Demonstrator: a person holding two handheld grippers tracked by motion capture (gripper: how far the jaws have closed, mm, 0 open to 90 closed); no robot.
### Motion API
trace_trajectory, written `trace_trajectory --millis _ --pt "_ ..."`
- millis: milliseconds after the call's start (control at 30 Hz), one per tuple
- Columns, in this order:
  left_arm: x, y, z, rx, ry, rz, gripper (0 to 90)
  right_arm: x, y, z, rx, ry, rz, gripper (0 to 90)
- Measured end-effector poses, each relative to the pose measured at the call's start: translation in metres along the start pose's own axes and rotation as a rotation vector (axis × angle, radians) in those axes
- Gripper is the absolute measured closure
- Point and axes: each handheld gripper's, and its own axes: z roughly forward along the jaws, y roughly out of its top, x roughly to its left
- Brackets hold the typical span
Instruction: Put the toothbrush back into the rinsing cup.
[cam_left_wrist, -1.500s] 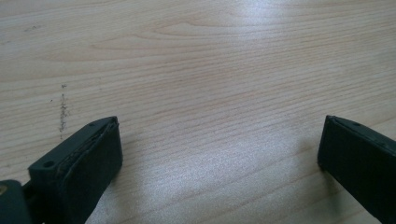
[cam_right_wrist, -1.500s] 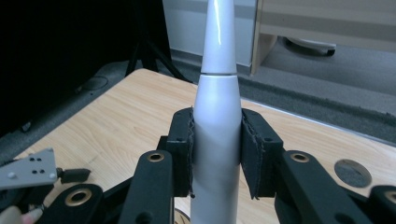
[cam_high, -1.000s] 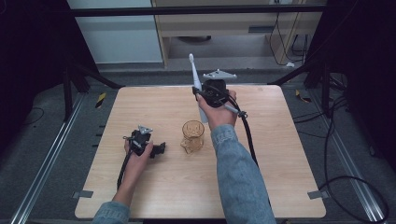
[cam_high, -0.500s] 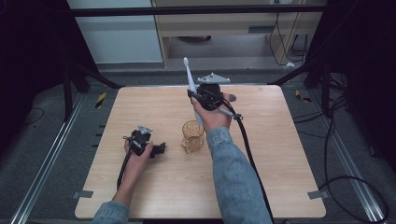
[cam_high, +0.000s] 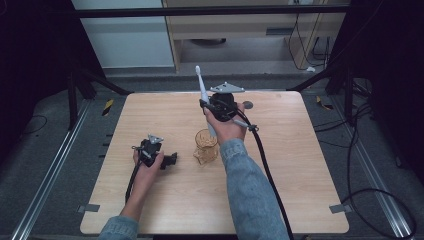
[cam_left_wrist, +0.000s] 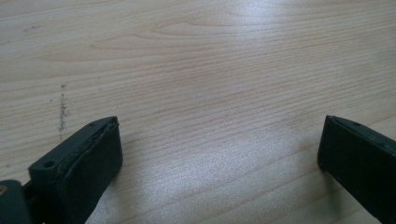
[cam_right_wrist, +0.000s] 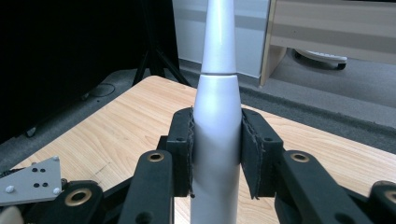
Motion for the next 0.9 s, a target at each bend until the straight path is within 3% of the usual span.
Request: trace_trajectory --millis 900 --pt "0.000 0.000 0.000 -0.001 0.000 0.000 0.0 0.007 -0.016 0.011 0.030 0.012 0.001 67.0"
